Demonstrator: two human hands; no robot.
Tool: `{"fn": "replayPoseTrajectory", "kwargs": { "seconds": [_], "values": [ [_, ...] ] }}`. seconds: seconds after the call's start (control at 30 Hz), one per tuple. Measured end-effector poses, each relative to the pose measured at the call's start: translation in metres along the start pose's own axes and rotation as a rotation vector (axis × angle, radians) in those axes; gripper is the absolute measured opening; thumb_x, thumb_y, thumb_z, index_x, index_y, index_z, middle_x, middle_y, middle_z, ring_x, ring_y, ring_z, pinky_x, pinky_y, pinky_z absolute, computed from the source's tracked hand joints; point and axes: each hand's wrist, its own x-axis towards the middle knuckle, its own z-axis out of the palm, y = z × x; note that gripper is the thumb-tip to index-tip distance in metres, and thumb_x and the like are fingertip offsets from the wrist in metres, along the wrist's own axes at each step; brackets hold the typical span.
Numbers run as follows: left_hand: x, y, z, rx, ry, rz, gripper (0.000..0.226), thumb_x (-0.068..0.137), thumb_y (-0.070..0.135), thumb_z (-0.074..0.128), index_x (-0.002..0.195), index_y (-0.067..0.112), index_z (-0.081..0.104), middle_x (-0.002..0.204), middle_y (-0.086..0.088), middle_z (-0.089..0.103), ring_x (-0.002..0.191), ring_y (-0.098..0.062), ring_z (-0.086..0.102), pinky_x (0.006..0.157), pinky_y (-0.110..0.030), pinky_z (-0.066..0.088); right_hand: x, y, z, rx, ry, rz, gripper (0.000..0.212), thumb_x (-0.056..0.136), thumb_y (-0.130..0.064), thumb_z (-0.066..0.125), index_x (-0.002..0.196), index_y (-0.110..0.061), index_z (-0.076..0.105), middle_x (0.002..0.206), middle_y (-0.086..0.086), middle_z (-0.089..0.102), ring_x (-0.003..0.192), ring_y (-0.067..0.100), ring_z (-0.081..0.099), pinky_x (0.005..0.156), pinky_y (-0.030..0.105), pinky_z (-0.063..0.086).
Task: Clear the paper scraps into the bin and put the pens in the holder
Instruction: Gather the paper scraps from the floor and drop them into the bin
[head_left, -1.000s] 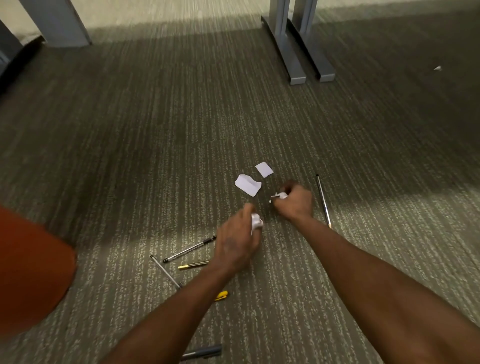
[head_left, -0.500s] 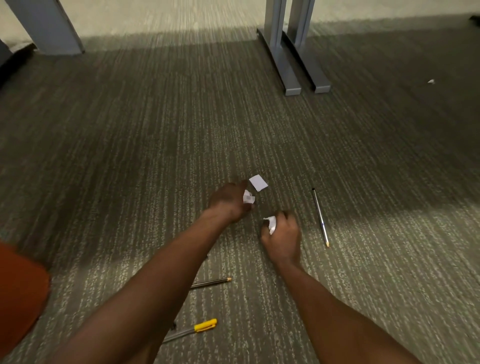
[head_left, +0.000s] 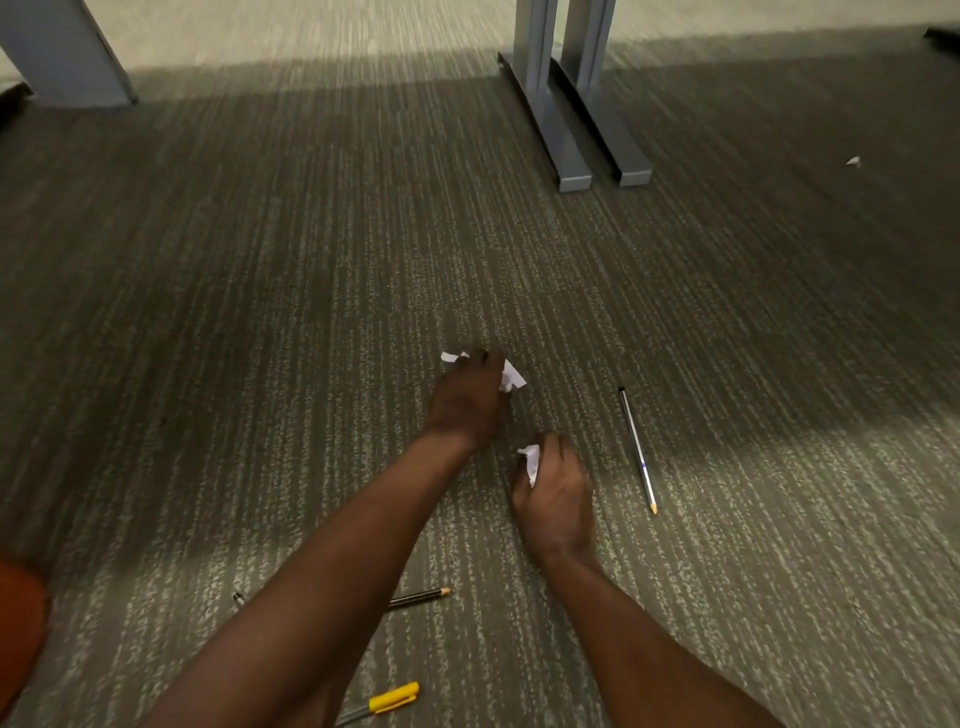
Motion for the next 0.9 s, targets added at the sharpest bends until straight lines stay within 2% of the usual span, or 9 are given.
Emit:
{"fn": "replayPoseTrajectory", "kwargs": {
  "seconds": [0.17,0.37,0.53,0.6,0.67,0.7,0.77,0.8,0.9],
  "values": [
    [0.014,0.007,0.018,0.025,-0.059,0.033,0.042,0.095,0.017,0.054,0.137,0.018,0.049,0.134,-0.013,0.052,0.122,-0.035,0.051,0.095,-0.048,0.048,0.000,0.003,0.003,-0.017,0.015,-0.032,0.012,0.092,-0.011,0.062,0.104,-0.008,0.060,0.098,0.012,0.061,0.081,0.030,0.061,0.067,0.040,0.054],
    [0.014,0.004,0.016,0.084,-0.073,0.032,0.027,0.096,0.020,0.054,0.122,0.014,0.060,0.134,-0.015,0.047,0.123,-0.036,0.047,0.097,-0.047,0.047,0.000,0.002,0.003,-0.042,0.011,-0.042,0.016,0.091,-0.012,0.064,0.107,-0.009,0.063,0.100,0.011,0.062,0.082,0.029,0.062,0.068,0.040,0.055],
    [-0.001,0.006,0.005,0.056,-0.093,-0.009,0.029,0.097,0.016,0.054,0.124,0.006,0.056,0.130,-0.021,0.051,0.117,-0.038,0.053,0.097,-0.044,0.045,0.000,0.001,0.001,-0.034,0.002,-0.038,0.018,0.090,-0.012,0.063,0.108,-0.010,0.063,0.100,0.011,0.062,0.082,0.030,0.062,0.067,0.042,0.055],
    [-0.024,0.005,-0.007,-0.062,-0.076,-0.089,0.028,0.097,0.012,0.055,0.123,0.004,0.057,0.128,-0.018,0.056,0.113,-0.034,0.058,0.093,-0.034,0.046,0.000,-0.002,-0.002,-0.019,-0.008,-0.023,0.025,0.085,-0.009,0.065,0.110,-0.009,0.063,0.102,0.012,0.062,0.082,0.031,0.063,0.067,0.040,0.056],
    [-0.054,0.004,-0.023,-0.221,-0.024,-0.199,0.018,0.094,0.012,0.057,0.110,0.005,0.062,0.116,-0.017,0.065,0.101,-0.030,0.065,0.081,-0.026,0.046,-0.001,-0.007,-0.006,-0.007,0.000,-0.010,0.029,0.083,-0.008,0.067,0.112,-0.007,0.064,0.103,0.014,0.064,0.082,0.032,0.064,0.067,0.039,0.055],
    [-0.071,0.005,-0.031,-0.322,0.014,-0.281,0.010,0.092,0.015,0.057,0.098,0.008,0.062,0.104,-0.017,0.071,0.089,-0.027,0.070,0.074,-0.028,0.050,0.000,-0.008,-0.008,-0.005,0.010,0.000,0.029,0.082,-0.007,0.068,0.110,-0.006,0.065,0.102,0.015,0.065,0.082,0.032,0.064,0.068,0.038,0.053],
    [-0.104,0.006,-0.048,-0.615,0.077,-0.501,0.016,0.094,0.018,0.053,0.080,0.012,0.059,0.075,-0.011,0.074,0.059,-0.011,0.068,0.056,-0.028,0.054,0.002,-0.011,-0.012,0.044,0.042,0.065,0.022,0.079,-0.006,0.067,0.101,-0.005,0.068,0.095,0.015,0.068,0.079,0.033,0.063,0.068,0.034,0.047],
    [-0.119,0.004,-0.056,-0.777,0.075,-0.615,0.019,0.095,0.016,0.052,0.078,0.012,0.060,0.066,-0.008,0.071,0.052,-0.009,0.064,0.048,-0.026,0.049,0.003,-0.015,-0.015,0.112,0.061,0.145,0.018,0.079,-0.006,0.066,0.096,-0.005,0.069,0.089,0.014,0.068,0.075,0.031,0.061,0.066,0.032,0.043],
    [-0.158,-0.009,-0.079,-1.196,0.029,-0.838,0.012,0.093,0.011,0.053,0.087,0.008,0.063,0.061,-0.007,0.068,0.056,-0.021,0.055,0.049,-0.025,0.035,0.004,-0.044,-0.018,0.568,0.006,0.567,0.013,0.084,0.000,0.067,0.095,-0.001,0.072,0.075,0.009,0.066,0.062,0.022,0.061,0.059,0.032,0.047]
  ]
}}
